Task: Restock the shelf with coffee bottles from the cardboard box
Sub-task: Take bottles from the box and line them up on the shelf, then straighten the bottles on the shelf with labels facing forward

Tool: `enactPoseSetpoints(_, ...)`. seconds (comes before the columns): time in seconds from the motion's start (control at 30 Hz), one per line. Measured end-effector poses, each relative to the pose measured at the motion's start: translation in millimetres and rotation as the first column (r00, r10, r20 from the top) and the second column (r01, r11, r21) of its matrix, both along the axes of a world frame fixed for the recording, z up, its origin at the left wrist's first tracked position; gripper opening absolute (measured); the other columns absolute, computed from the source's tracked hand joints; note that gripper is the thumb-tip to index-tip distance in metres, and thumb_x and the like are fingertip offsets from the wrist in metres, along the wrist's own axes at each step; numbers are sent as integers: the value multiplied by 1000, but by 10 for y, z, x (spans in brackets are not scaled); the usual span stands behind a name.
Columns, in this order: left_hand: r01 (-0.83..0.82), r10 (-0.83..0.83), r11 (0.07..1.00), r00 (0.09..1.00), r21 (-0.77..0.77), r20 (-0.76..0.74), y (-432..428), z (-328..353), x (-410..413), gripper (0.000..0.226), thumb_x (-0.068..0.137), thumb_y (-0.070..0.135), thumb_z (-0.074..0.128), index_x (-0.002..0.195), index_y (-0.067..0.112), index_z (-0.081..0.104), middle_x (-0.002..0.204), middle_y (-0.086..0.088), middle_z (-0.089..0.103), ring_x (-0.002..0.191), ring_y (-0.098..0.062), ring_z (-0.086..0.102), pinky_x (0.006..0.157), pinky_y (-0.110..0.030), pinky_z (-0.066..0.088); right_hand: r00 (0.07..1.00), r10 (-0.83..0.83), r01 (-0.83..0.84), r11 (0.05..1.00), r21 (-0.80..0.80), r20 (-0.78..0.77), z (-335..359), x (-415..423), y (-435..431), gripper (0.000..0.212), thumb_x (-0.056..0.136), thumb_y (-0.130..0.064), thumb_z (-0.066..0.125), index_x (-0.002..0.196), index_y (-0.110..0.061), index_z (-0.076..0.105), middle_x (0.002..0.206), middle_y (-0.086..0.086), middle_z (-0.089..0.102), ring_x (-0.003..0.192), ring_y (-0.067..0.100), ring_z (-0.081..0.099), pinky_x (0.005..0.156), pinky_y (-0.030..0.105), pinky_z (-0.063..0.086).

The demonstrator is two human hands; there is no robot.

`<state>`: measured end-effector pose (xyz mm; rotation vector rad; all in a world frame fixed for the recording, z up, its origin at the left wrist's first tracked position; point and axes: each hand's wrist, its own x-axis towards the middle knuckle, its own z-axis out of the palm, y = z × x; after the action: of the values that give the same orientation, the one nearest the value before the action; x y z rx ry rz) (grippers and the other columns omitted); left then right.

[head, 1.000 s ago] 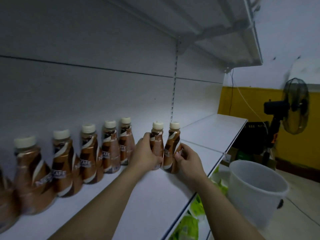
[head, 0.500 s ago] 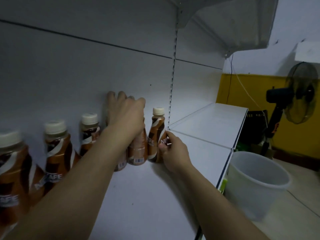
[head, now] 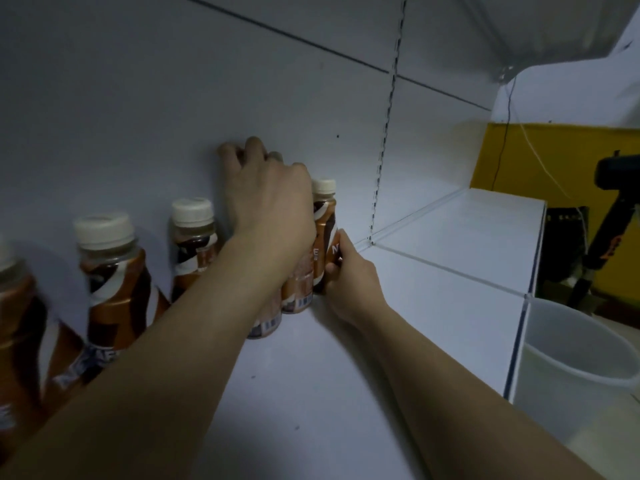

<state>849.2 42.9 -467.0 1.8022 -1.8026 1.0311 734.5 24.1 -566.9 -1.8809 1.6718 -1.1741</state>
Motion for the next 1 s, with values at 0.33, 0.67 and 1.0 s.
enactPoseSetpoints(0.33,71,-71,997,997,12,11,72,62,23,59,71,50,66,121,19,55,126,-15,51,119,-36,36,95,-50,27,987,-156,150,978,-145,-31,82,-3,187,79,89,-30,60,153,-23,14,146,3,46,133,26,42,112,45,30)
enactPoseSetpoints(0.67,410,-350,906,866,107,-358,818,148,81,53,71,55,68,118,34,56,124,4,57,120,-21,41,88,-42,22,999,-48,50,943,-328,13,575,-367,1056,71,86,-37,67,147,-34,31,149,-7,42,135,13,39,103,26,31)
enactPoseSetpoints(1.0,94,-27,968,960,234,-277,2047,423,1055,53,74,55,66,121,34,55,125,5,60,120,-22,47,94,-41,25,934,356,-348,893,-285,-24,708,277,1730,65,85,-35,68,143,-27,41,142,-5,51,130,15,46,104,30,37)
